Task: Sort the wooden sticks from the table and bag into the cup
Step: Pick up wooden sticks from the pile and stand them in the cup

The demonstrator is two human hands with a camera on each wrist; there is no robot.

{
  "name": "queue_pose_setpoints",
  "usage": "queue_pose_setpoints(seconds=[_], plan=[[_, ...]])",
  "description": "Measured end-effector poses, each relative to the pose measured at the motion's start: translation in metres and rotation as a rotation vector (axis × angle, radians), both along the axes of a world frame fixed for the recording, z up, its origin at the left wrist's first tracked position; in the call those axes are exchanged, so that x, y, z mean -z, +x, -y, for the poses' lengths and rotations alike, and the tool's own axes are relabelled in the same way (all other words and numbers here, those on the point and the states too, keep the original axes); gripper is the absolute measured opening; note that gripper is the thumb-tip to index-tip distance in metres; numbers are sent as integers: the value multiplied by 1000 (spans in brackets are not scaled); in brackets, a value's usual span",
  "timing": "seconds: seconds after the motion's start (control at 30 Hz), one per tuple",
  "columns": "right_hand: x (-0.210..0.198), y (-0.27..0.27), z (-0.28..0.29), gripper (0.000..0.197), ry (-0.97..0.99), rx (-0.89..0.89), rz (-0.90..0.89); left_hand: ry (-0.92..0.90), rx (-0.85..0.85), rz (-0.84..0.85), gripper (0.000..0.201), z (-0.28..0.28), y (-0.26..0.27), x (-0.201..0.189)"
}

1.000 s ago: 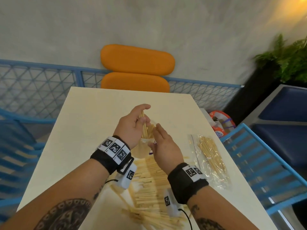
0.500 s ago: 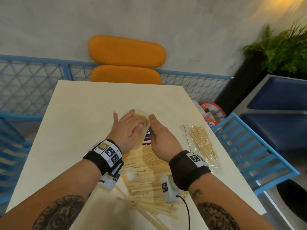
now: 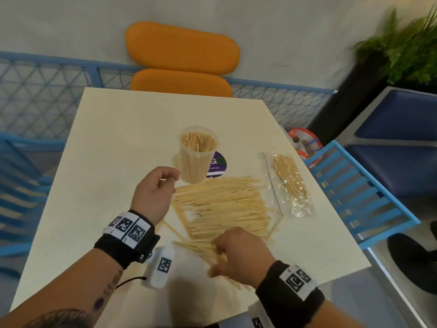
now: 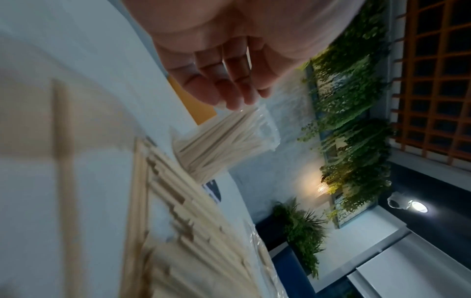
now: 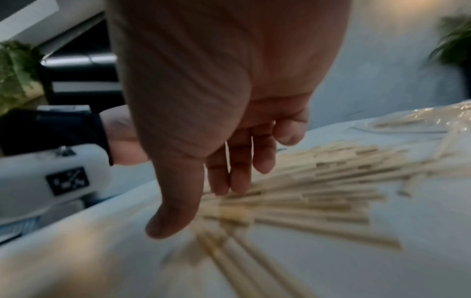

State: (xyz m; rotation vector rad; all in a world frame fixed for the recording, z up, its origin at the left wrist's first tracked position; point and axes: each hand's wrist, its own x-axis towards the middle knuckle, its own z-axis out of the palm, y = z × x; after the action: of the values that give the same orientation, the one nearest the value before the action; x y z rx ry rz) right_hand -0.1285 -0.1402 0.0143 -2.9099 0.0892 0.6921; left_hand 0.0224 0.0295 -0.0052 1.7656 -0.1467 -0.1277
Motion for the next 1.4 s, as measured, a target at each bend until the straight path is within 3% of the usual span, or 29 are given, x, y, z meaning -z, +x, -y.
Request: queue_pose_setpoints(seconds=[0.1,0.3,0.47,0.57,0.83,1.0,1.1,1.2,1.27,1.4], plan=[[14,0,-5,44,-14,-21,45,36,36,-84,31,3,-12,17],[22,15,2,14,-15,-3,83,23,56,-189,30,19,-24,32],[15,24,10,23,-40,-32,123,-7,38,-197,30,20,-24,30],[3,30,21,20,28,74,169,-48,-8,-187,31,17,-19,25],[-30,56,54,15,469,480,396,-120,9,-172,27,32,-18,5],[-41,64,42,12,958,666,469,-157,337,-282,19,58,-30,-8],[-35,64,34,18,1081,734,422,-84,488,-260,22,69,-33,-7],[-25,59,36,16,1012,727,362,41,522,-203,25,67,-31,2],[-14,53,40,18,890,685,347,18,511,-261,30,63,-30,9],[14,40,37,29,283,491,198,-112,336,-437,29,59,-29,16]])
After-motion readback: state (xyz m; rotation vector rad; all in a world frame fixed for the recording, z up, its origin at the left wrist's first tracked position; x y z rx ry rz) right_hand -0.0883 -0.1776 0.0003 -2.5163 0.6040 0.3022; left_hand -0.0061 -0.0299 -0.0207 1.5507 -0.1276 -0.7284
